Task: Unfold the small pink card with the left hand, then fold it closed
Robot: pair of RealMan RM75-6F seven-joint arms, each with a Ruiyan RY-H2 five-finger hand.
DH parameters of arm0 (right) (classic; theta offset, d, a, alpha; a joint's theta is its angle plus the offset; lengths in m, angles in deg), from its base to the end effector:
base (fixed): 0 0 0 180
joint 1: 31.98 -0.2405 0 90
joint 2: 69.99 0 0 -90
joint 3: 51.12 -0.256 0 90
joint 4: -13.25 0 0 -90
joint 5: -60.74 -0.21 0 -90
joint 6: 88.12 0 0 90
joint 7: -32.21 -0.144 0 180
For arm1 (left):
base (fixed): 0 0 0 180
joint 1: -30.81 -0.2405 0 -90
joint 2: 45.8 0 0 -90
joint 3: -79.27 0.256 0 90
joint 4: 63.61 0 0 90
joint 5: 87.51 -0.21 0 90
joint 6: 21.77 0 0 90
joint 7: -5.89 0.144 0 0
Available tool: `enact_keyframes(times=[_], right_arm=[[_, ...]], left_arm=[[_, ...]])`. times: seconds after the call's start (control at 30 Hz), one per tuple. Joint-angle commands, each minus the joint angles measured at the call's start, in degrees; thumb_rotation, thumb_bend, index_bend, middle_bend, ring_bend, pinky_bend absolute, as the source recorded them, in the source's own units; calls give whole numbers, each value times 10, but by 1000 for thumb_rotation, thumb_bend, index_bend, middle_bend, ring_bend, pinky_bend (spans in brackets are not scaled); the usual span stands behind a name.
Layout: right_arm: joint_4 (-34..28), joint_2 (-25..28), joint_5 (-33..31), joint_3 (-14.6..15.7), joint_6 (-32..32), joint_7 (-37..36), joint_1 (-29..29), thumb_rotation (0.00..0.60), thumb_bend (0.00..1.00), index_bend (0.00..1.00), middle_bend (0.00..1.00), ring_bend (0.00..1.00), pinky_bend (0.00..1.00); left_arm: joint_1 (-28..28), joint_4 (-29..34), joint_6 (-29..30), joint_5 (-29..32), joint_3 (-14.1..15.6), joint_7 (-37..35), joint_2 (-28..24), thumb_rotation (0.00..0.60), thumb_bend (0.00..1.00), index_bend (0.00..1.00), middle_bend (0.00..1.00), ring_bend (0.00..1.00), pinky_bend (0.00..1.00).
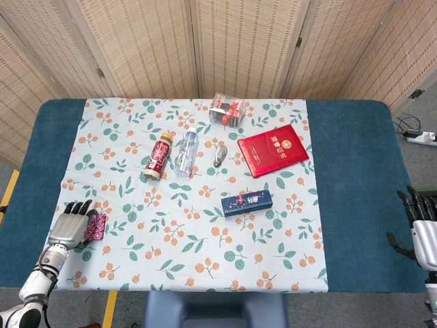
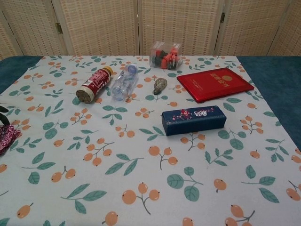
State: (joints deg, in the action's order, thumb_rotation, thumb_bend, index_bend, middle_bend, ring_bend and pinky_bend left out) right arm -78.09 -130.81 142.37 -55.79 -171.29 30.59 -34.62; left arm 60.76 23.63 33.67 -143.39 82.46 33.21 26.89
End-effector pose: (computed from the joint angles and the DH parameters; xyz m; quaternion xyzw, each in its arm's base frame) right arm -0.3343 -0.1751 0.1849 0.5683 -0.4009 0.3543 0.6251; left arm -0.3130 0.2750 0.0607 -0.7374 -0.4014 -0.1314 0.5271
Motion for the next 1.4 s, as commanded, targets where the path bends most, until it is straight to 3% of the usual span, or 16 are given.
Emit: enact_keyframes(times=[0.03, 1.23, 1.4], right_arm=[[-2, 0, 0, 0, -1, 2, 0, 600, 322, 0, 0, 0, 0], [-15, 4, -3, 0, -1, 16, 0, 600, 323, 0, 0, 0, 0], [-15, 4, -3, 0, -1, 15, 0, 600, 323, 0, 0, 0, 0]], left_arm=[[0, -11, -7, 1, -1, -3, 7, 600, 343, 202, 0, 0, 0], [6, -28, -39, 19, -12, -3, 19, 600, 338, 163, 0, 0, 0], [7, -25, -39, 26, -12, 3, 18, 600, 337, 103, 0, 0, 0]])
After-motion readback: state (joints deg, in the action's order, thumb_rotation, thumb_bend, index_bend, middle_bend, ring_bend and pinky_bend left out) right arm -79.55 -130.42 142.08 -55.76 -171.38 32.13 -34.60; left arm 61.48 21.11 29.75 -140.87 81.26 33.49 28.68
